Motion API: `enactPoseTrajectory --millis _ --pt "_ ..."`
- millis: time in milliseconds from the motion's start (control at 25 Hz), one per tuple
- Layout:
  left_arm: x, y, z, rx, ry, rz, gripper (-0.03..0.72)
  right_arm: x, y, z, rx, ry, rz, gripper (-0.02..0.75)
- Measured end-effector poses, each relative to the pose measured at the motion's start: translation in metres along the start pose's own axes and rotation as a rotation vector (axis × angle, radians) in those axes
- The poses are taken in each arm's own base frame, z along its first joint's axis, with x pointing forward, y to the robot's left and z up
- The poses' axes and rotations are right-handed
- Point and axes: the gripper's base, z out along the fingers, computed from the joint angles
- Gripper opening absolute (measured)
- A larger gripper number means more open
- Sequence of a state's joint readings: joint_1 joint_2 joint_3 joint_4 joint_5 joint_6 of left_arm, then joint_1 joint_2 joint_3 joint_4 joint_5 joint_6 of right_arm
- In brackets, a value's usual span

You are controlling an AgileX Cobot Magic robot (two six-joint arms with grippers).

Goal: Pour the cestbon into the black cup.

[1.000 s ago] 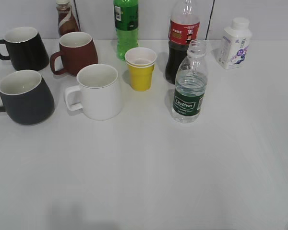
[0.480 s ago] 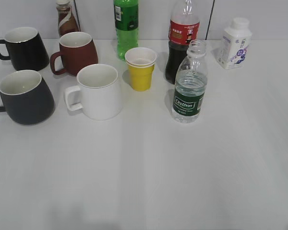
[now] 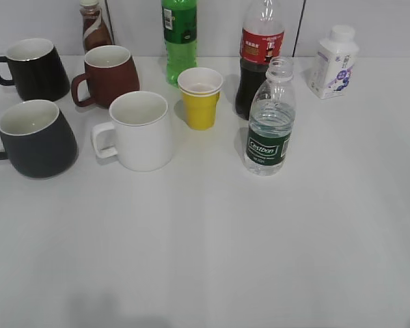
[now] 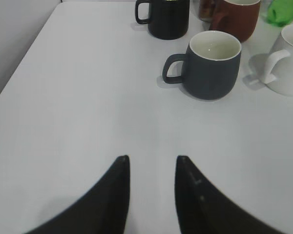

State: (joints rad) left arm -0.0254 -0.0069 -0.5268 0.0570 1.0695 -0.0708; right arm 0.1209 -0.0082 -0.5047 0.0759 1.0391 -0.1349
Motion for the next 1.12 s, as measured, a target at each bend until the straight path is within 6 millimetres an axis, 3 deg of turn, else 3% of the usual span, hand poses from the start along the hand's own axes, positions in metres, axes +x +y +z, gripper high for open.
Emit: enactPoseTrajectory --millis 280,480,560,760,1120 --pt "-0.007 -0.001 -0.003 0.011 -0.059 -0.005 0.238 0.000 0.000 0.000 0.000 0.000 0.000 0.512" --pt "-0.044 -0.003 -0.011 0.036 -0.489 -0.001 0.238 0.000 0.000 0.000 0.000 0.000 0.000 0.512" --pt "-0.054 -0.004 -0.005 0.040 -0.612 0.010 0.238 0.000 0.000 0.000 0.000 0.000 0.000 0.512" --pt "-0.056 -0.009 0.045 0.035 -0.656 0.087 0.241 0.000 0.000 0.000 0.000 0.000 0.000 0.512" --pt "-0.027 -0.019 0.153 0.104 -0.385 0.119 0.241 0.000 0.000 0.000 0.000 0.000 0.000 0.512"
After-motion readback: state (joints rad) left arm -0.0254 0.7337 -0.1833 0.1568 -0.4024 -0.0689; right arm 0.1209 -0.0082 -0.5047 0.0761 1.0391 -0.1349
